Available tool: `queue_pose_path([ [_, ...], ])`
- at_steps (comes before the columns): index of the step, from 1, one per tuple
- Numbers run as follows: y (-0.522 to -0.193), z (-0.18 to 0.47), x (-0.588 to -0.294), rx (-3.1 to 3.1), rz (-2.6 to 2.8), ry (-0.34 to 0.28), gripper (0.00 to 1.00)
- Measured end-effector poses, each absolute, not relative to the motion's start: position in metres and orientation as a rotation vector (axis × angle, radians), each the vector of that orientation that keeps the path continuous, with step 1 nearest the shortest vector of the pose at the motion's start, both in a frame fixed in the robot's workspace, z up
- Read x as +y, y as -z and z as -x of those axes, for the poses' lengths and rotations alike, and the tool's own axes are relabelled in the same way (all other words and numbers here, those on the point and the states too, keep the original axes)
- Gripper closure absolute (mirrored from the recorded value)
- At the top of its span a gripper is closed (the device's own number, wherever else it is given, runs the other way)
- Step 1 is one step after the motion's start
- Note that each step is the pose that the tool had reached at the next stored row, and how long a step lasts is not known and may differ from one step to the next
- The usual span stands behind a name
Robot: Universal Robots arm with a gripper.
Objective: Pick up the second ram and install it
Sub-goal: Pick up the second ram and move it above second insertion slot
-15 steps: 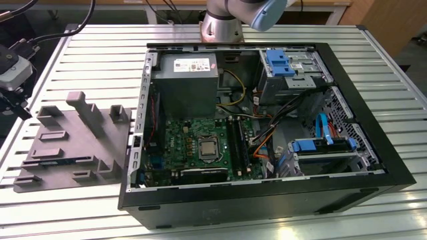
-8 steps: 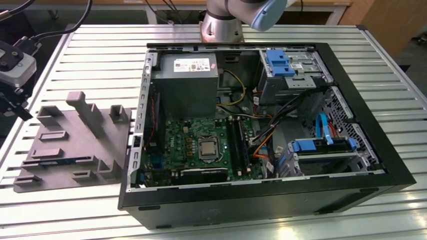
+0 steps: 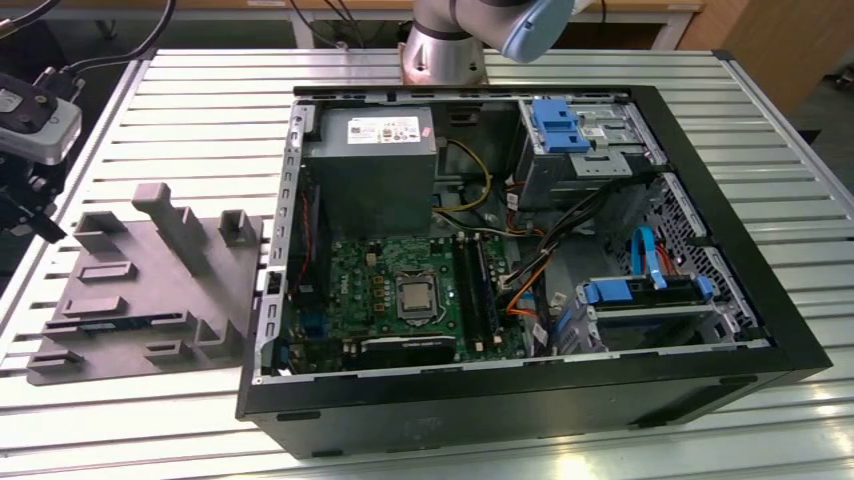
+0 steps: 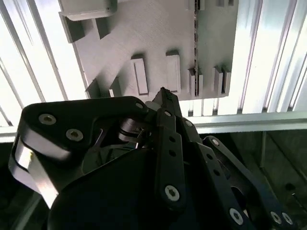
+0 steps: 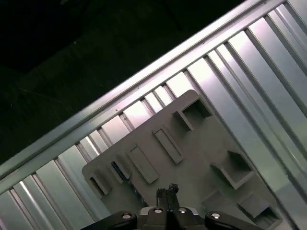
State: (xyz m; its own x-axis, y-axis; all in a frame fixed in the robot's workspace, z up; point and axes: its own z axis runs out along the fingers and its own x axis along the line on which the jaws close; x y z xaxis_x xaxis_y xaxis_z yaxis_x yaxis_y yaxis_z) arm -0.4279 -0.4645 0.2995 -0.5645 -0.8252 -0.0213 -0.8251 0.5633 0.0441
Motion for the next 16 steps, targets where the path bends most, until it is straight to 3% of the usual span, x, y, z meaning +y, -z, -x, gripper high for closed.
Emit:
queue_pose_path([
  [16, -0.2947, 0.4279, -0.4645, -2.529, -1.847, 0.076, 0.89],
])
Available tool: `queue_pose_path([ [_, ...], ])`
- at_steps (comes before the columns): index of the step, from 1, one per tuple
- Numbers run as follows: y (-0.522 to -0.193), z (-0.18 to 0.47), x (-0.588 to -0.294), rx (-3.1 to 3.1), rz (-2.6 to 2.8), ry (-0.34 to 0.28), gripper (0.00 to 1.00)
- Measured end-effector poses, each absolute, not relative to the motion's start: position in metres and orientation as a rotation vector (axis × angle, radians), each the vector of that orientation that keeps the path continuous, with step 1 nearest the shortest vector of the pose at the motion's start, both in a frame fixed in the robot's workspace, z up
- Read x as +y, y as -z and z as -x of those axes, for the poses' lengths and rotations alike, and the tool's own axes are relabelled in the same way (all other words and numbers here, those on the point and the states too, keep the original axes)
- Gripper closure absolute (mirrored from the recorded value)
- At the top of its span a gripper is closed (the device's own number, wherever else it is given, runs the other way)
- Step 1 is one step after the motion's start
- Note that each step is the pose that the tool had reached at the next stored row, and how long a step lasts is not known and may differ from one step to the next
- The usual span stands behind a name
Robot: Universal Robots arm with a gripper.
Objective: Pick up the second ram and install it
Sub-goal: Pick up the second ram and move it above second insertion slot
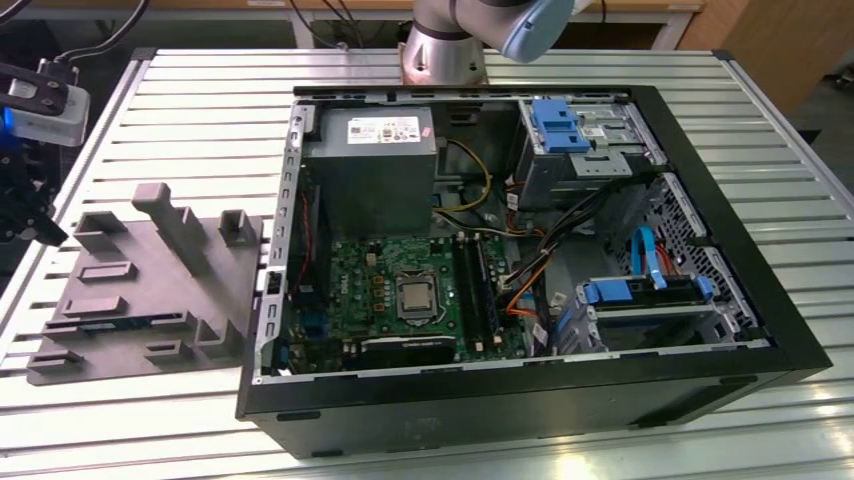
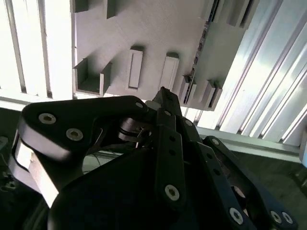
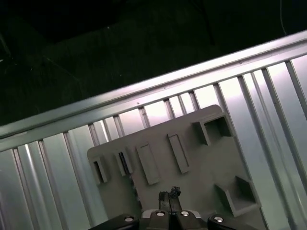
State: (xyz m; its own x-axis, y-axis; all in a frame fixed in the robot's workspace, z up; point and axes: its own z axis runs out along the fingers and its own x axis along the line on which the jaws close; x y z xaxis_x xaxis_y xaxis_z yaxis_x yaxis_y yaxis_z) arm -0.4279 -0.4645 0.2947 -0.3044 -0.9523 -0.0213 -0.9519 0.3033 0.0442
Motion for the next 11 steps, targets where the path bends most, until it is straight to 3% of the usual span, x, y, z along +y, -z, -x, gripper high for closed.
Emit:
queue_pose_path([
  [11, -0.2911, 0.4279, -0.4645, -2.328, -2.088, 0.074, 0.89],
])
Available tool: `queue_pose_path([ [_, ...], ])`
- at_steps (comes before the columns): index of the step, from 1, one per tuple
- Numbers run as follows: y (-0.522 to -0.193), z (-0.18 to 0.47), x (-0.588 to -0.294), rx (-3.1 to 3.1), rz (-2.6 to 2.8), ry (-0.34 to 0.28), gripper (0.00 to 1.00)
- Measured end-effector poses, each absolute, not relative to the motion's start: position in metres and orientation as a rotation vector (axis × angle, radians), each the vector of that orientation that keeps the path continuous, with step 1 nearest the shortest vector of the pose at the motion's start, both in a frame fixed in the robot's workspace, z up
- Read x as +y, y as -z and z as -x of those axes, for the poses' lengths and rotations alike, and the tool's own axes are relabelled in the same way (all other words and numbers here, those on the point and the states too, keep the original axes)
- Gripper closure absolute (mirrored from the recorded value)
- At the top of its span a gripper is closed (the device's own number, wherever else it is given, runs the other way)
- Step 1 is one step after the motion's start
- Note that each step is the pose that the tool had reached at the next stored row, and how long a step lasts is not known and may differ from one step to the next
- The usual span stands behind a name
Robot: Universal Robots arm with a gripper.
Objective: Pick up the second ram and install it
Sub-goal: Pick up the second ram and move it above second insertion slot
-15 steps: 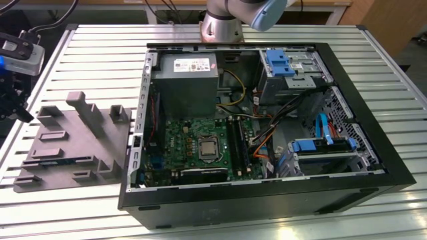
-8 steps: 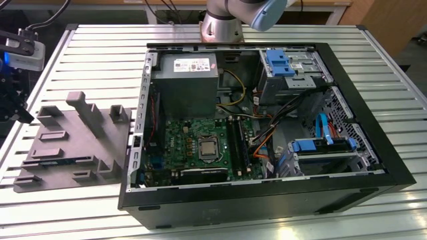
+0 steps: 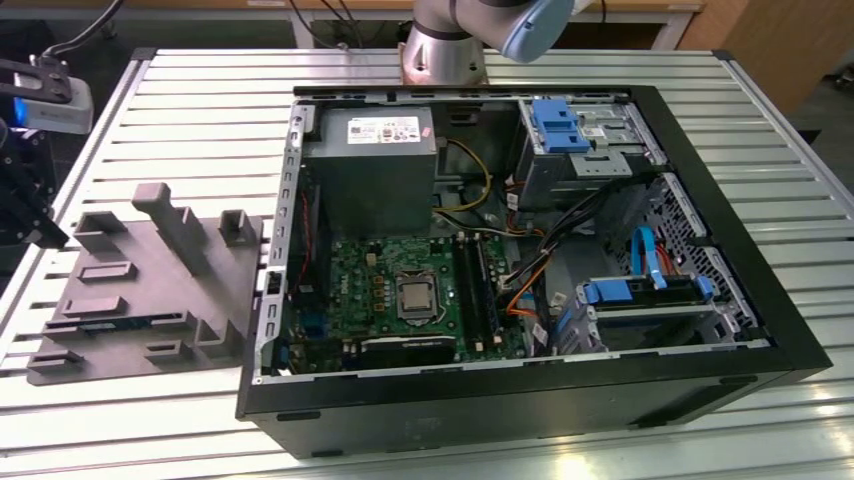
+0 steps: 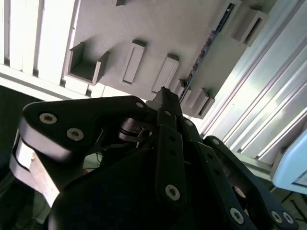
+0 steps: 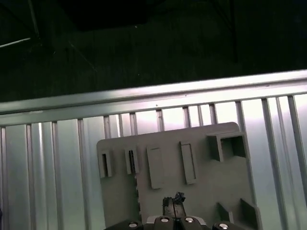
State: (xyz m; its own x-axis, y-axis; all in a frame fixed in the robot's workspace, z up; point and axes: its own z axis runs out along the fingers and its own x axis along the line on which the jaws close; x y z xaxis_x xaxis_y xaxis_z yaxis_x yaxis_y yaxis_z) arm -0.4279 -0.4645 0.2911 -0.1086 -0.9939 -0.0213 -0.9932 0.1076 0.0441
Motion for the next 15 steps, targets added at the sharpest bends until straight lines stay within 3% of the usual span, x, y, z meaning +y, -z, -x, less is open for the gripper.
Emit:
queue_pose_path([
  [15, -0.2888, 0.4279, -0.4684, -2.278, -2.140, 0.073, 0.89],
])
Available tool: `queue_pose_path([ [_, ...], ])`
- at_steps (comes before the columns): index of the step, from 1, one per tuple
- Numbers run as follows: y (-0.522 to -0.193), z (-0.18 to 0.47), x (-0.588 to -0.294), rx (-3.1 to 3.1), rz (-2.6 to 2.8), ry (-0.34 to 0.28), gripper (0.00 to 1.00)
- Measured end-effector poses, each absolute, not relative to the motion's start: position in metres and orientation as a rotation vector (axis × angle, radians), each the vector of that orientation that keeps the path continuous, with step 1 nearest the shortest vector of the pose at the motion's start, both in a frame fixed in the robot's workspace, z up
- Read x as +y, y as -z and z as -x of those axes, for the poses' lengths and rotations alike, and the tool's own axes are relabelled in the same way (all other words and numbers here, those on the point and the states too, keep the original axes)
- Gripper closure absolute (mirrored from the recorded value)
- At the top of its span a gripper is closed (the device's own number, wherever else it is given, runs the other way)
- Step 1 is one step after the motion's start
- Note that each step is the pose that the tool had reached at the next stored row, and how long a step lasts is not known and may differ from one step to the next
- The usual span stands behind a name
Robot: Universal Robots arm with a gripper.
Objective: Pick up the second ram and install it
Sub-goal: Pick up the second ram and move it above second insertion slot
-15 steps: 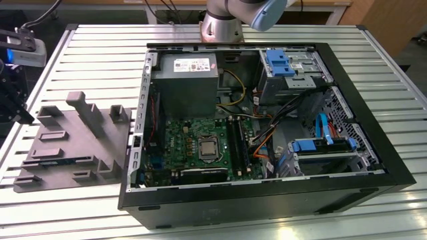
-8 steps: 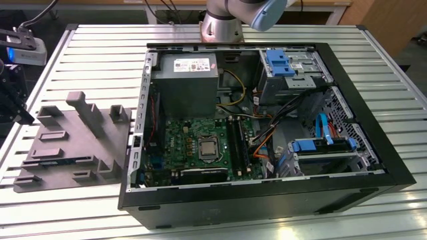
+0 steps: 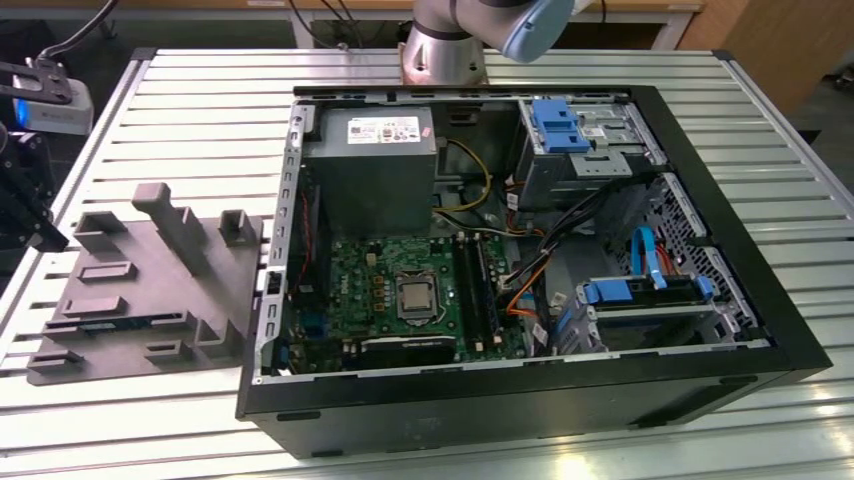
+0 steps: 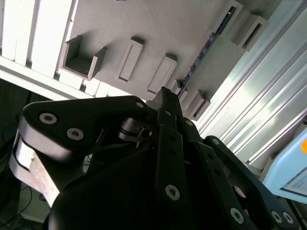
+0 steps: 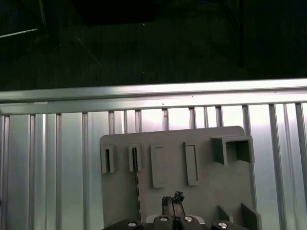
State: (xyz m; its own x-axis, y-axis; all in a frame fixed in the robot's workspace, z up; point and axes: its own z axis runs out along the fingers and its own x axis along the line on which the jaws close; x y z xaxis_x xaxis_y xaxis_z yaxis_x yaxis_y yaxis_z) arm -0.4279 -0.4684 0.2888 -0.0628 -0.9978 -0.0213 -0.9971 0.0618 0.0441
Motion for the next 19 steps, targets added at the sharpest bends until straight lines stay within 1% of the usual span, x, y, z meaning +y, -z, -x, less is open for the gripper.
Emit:
queue_pose_path([
  [19, -0.272, 0.428, -0.484, -2.281, -2.138, 0.073, 0.89],
])
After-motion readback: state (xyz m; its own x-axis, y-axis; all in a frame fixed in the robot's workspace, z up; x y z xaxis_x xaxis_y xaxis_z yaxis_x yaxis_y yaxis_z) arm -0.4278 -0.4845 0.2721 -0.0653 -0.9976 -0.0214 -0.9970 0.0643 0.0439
